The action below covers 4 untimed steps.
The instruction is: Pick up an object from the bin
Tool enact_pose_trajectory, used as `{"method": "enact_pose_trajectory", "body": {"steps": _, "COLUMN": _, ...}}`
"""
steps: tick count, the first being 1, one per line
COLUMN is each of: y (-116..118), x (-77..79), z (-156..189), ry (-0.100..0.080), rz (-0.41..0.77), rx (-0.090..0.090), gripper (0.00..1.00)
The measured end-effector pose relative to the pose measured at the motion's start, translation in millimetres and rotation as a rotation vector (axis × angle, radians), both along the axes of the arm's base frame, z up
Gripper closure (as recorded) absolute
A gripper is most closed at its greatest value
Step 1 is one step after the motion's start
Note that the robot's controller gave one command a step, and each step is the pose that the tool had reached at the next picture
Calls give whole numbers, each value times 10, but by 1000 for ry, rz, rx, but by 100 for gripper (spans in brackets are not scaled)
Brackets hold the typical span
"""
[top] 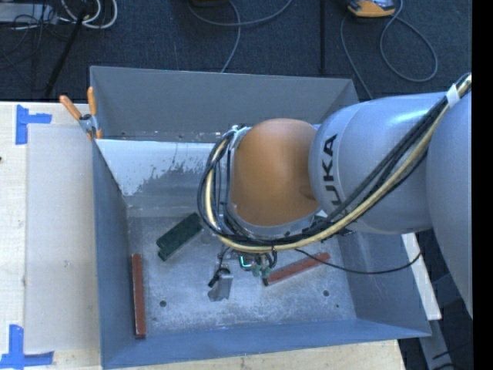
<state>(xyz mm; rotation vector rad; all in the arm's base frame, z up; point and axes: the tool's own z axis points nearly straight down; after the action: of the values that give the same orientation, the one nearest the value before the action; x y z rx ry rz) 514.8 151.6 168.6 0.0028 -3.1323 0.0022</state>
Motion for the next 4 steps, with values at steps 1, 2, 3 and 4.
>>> {"method": "enact_pose_trajectory", "body": {"steps": 1, "y": 292, "x": 315, "z": -975, "ry": -5, "rz": -64, "rx": 0, "gripper": 0}}
{"method": "enact_pose_trajectory", "body": {"steps": 2, "y": -505, "x": 667, "z": -984, "ry": -13, "rz": -63, "rx": -2, "gripper": 0}}
{"method": "enact_pose_trajectory", "body": {"steps": 3, "y": -406, "x": 1013, "z": -984, "ry": -13, "rz": -52, "rx": 2, "gripper": 0}}
{"method": "enact_pose_trajectory", "body": {"steps": 4, "y": -24, "x": 1055, "z": -985, "ry": -12, "rz": -48, "rx": 3, "gripper": 0}}
